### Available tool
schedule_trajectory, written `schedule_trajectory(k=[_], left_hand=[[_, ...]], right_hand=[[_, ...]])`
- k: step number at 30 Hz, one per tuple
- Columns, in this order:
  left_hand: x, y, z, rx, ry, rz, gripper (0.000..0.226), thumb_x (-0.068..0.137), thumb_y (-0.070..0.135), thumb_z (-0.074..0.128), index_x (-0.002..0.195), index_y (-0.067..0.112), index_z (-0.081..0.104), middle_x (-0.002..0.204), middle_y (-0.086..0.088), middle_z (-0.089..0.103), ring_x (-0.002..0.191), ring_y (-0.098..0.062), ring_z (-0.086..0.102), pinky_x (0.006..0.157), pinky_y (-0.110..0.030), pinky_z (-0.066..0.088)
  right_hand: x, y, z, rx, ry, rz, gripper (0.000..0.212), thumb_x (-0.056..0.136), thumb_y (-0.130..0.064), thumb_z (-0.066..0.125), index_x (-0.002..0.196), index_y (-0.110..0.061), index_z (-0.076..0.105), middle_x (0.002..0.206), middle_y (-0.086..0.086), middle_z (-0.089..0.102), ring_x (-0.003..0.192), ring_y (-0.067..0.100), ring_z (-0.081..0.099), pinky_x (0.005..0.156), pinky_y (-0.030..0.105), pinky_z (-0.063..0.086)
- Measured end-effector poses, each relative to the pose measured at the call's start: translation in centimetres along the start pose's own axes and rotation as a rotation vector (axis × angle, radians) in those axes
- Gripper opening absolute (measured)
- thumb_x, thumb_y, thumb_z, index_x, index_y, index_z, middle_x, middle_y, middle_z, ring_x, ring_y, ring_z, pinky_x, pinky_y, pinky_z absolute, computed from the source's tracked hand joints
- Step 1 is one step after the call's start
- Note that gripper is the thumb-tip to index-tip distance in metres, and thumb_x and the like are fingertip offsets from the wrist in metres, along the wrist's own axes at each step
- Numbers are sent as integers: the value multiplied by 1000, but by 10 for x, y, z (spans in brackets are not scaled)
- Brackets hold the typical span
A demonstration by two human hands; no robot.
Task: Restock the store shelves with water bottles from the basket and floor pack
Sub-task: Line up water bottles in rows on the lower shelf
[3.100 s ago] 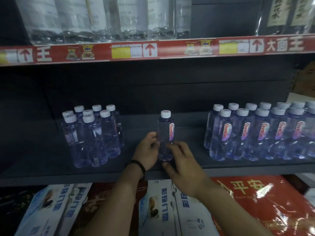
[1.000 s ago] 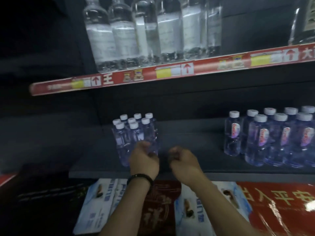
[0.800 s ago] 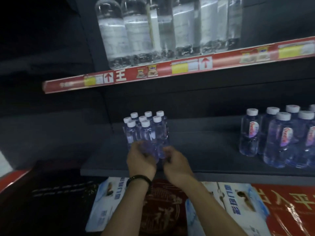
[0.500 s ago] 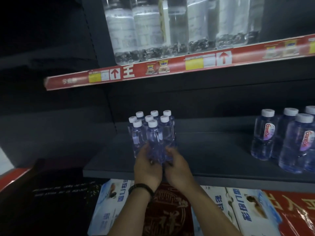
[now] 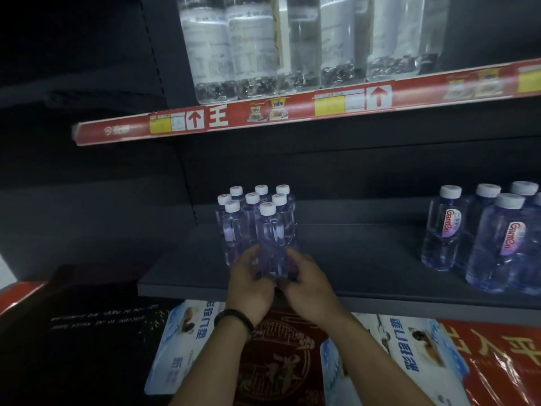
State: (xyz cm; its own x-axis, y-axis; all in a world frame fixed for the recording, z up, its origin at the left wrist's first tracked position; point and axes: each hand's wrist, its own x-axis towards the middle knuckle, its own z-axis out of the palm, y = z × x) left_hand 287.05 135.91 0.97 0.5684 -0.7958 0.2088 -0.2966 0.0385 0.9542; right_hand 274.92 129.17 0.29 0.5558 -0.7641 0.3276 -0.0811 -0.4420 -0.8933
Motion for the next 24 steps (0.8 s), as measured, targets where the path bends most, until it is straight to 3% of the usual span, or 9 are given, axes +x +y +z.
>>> schedule_trajectory(k=[2,7,11,12,14,16,19,24], left_hand=[[-4,1,6,-6,6,-18,58,93,-10,57,136,29,59,126,9,70,112,-1,67,92,-19,56],[-8,12,23,12,-19,-20,57,95,-13,52,113,41,58,116,18,68,104,8,64,87,-12,51],[-4,13,41,-5,-81,-52,51,97,-14,50,128,26,54,129,3,68,115,-5,65,110,-33,51],[-4,14,45,0,-112,-44,51,96,-14,50,125,28,56,127,2,70,112,-3,66,107,-32,53],[-3,18,53,20,-135,-28,54,95,-15,50,116,34,57,118,5,72,98,10,66,93,-18,55],[-1,20,61,24,-138,-19,53,95,-14,49,113,34,61,110,7,71,90,12,66,80,-11,53],[3,21,76,36,-199,6,49,98,-6,51,130,28,65,117,2,72,107,-10,69,86,-19,56],[11,25,96,-10,-241,31,33,104,6,54,122,31,67,115,4,76,104,-9,73,82,-19,58]], right_hand=[[-5,-2,-4,17,-34,10,47,98,-11,67,129,-47,65,121,-20,70,109,-9,65,91,8,50],[-12,3,-18,-2,26,48,52,95,-2,61,116,-50,60,122,-15,69,110,-4,65,97,19,52],[-19,14,-41,-61,74,38,53,94,-5,61,128,-44,51,131,-13,60,121,0,58,110,27,49],[-21,17,-46,-99,79,29,56,94,-4,60,130,-45,51,131,-15,59,124,1,56,112,29,48],[-21,24,-57,-164,86,7,61,91,-4,60,131,-50,54,130,-17,58,129,6,54,113,33,48],[-22,32,-68,-177,101,3,60,90,-9,65,128,-54,54,128,-18,59,128,8,56,110,37,51],[-28,32,-85,-141,101,25,50,92,-14,70,117,-52,49,125,-12,61,118,4,62,102,39,56],[-39,34,-104,-237,80,-12,48,94,0,60,122,-37,48,120,-11,63,111,2,62,98,35,57]])
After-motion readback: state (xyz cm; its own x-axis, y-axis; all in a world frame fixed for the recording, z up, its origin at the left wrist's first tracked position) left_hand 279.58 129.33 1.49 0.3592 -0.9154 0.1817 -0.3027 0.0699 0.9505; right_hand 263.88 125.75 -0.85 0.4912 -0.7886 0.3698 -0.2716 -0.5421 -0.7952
